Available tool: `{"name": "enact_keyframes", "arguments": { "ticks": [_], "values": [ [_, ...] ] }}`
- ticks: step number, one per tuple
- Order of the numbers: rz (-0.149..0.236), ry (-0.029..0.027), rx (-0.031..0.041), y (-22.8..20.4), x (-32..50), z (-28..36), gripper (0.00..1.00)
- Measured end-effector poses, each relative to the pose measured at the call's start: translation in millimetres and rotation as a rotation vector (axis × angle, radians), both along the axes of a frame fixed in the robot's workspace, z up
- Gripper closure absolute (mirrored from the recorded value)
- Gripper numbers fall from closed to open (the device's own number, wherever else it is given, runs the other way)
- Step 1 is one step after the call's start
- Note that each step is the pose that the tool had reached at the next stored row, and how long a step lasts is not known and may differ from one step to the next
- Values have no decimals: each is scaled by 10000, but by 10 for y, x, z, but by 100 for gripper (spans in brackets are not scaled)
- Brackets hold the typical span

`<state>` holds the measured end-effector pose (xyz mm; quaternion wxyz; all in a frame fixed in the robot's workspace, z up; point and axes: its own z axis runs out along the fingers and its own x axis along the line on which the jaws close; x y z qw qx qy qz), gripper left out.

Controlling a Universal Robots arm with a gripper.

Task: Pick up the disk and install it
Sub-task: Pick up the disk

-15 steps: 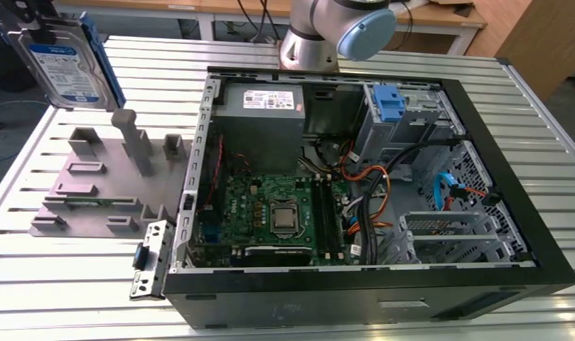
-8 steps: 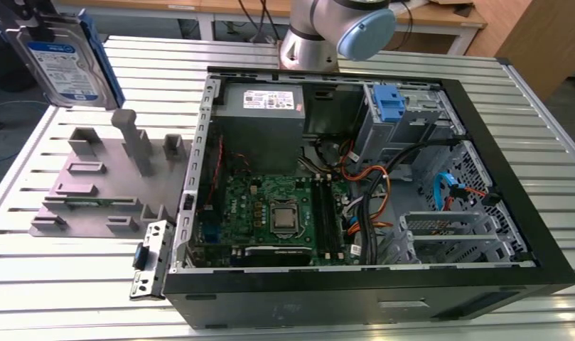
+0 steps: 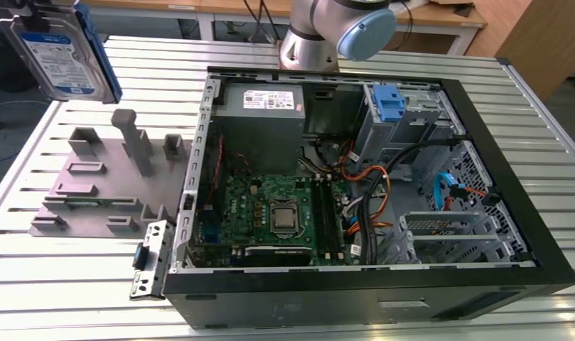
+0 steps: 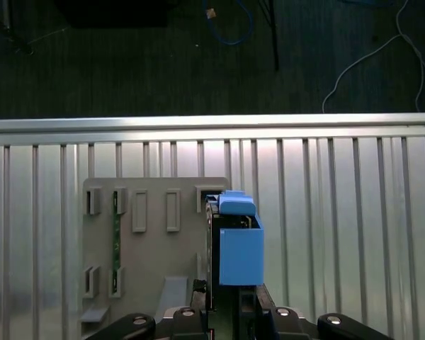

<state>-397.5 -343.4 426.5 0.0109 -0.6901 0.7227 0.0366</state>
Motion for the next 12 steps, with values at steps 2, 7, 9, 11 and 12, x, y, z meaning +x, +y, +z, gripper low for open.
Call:
{"name": "enact_keyframes", "arguments": {
  "ticks": [2, 7, 9, 11, 12],
  "values": [
    [-1, -1, 1, 0, 0, 39, 65],
    [-1, -1, 0, 0, -1, 112, 65],
    [0, -1, 0, 0, 0, 113, 65],
    [0, -1, 0, 0, 0, 113, 65],
    [-1, -1, 0, 0, 0, 114, 65]
  ]
}}
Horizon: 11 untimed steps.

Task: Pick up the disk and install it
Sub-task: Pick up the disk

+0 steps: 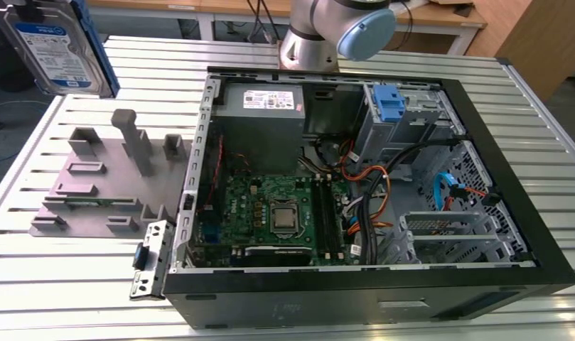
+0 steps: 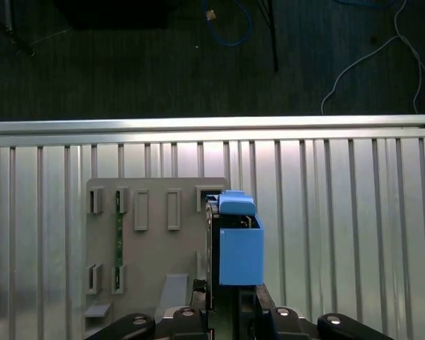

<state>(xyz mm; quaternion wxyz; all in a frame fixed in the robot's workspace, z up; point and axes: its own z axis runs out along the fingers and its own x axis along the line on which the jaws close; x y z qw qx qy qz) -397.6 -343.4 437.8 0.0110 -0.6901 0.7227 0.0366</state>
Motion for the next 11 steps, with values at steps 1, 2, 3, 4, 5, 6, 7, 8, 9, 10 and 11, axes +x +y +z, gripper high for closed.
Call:
{"name": "enact_keyframes", "arguments": {
  "ticks": [1, 2, 3, 4, 5, 6, 7, 8, 9, 10, 11],
  "values": [
    [0, 0, 0, 0, 0, 0, 65],
    [0, 0, 0, 0, 0, 3, 65],
    [0, 2, -2, 0, 0, 10, 65],
    [0, 1, -1, 0, 0, 17, 65],
    [0, 0, -1, 0, 0, 24, 65],
    [0, 1, -1, 0, 0, 31, 65],
    [0, 0, -1, 0, 0, 37, 65],
    [0, 0, 0, 0, 0, 40, 65],
    [0, -1, 0, 0, 0, 41, 65],
    [0, 0, -2, 0, 0, 42, 65],
    [0, 0, -3, 0, 0, 42, 65]
  ]
}}
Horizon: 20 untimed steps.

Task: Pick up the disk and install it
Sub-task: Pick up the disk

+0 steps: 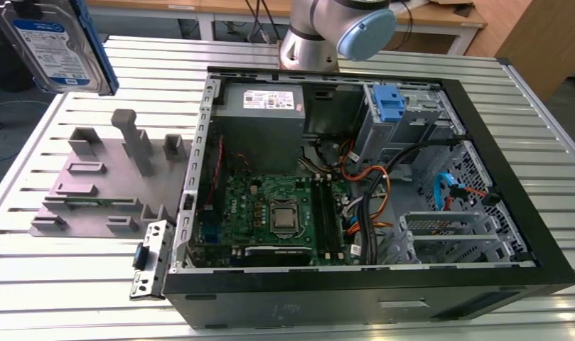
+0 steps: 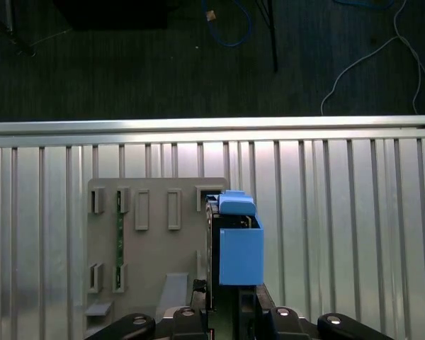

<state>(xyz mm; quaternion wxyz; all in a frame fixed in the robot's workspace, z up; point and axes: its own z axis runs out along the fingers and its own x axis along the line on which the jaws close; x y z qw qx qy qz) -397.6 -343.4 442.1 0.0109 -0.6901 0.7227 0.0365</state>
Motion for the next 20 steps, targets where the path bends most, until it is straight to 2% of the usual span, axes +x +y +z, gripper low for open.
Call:
{"name": "enact_keyframes", "arguments": {
  "ticks": [10, 20],
  "values": [
    [0, -1, -1, 0, 0, 2, 65],
    [0, 0, -1, 0, 0, 128, 65]
  ]
}}
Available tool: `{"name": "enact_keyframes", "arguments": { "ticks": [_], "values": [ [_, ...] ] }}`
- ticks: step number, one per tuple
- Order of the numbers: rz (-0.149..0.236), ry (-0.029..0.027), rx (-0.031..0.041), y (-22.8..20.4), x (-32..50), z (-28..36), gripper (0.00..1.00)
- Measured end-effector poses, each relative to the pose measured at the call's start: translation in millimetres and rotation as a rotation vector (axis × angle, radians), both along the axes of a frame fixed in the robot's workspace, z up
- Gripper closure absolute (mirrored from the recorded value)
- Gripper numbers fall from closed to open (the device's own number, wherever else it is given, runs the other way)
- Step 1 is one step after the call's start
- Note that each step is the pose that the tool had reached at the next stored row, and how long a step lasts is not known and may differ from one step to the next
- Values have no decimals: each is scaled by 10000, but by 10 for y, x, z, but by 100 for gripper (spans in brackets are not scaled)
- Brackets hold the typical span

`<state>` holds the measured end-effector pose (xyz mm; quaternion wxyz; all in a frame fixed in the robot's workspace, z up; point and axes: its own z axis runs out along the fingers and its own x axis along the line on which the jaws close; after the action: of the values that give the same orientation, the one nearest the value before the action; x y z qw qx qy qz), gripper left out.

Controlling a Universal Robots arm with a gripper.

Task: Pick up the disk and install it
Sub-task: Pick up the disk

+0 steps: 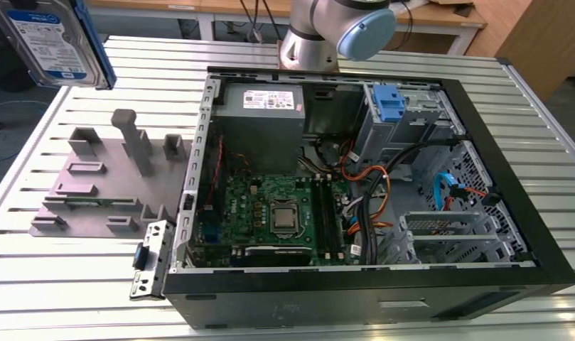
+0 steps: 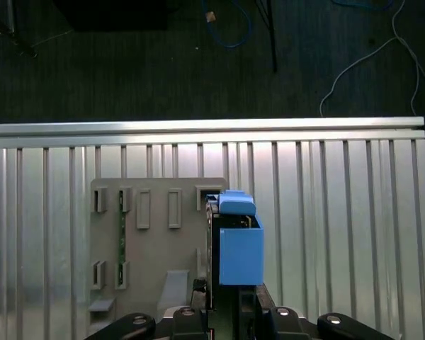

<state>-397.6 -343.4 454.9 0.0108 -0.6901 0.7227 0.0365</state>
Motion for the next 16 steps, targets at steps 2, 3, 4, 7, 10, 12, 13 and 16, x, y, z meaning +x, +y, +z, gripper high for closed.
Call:
{"name": "enact_keyframes", "arguments": {
  "ticks": [2, 3, 4, 7, 10, 12, 13, 16],
  "values": [
    [0, 0, 0, 0, 0, 32, 65],
    [2, -1, 0, 0, 0, 47, 65],
    [1, -2, 1, 0, 0, 58, 65],
    [0, -2, 0, 0, -1, 95, 65],
    [0, -8, 0, 0, -2, 118, 65],
    [1, -9, 1, 0, -1, 122, 65],
    [0, -8, 0, 0, -1, 124, 65],
    [1, -8, 0, 0, -1, 126, 65]
  ]
}}
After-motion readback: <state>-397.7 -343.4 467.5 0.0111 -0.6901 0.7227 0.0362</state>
